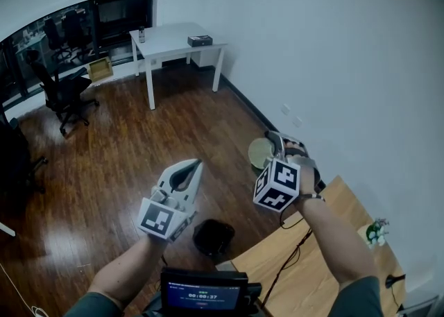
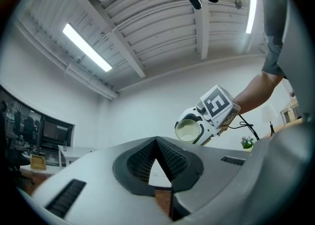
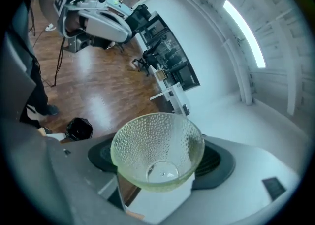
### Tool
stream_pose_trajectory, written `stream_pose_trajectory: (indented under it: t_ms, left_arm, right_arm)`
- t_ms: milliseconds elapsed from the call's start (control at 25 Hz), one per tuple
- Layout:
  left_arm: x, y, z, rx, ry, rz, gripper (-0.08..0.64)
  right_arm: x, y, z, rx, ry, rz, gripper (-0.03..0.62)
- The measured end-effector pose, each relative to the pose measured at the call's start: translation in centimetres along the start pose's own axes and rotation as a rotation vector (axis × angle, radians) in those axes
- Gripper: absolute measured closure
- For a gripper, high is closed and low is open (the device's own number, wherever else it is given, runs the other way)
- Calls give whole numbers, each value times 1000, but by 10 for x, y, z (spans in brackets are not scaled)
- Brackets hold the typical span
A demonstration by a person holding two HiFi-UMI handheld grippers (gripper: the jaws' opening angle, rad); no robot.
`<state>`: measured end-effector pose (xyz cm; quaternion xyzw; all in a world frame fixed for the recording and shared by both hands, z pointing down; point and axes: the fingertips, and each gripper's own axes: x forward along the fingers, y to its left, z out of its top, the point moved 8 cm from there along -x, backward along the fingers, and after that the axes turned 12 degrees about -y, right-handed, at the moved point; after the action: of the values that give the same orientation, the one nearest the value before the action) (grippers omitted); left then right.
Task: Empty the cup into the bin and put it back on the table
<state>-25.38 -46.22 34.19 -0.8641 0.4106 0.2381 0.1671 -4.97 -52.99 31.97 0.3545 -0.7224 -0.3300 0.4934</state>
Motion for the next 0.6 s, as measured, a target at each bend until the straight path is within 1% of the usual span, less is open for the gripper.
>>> stream_pose_trajectory:
  t_ms: [120, 360, 600]
  left_arm:
    - [-3, 0, -1, -3, 2, -3, 569]
    - [-5, -2, -5, -42, 25, -12, 569]
    - [-7, -2, -2, -64, 19, -24, 569]
  right_arm:
    - [-2, 2, -3, 126, -24, 7, 184]
    - [-5, 8, -9, 357, -85, 31, 184]
    - [-18, 18, -11, 581, -156, 34, 184]
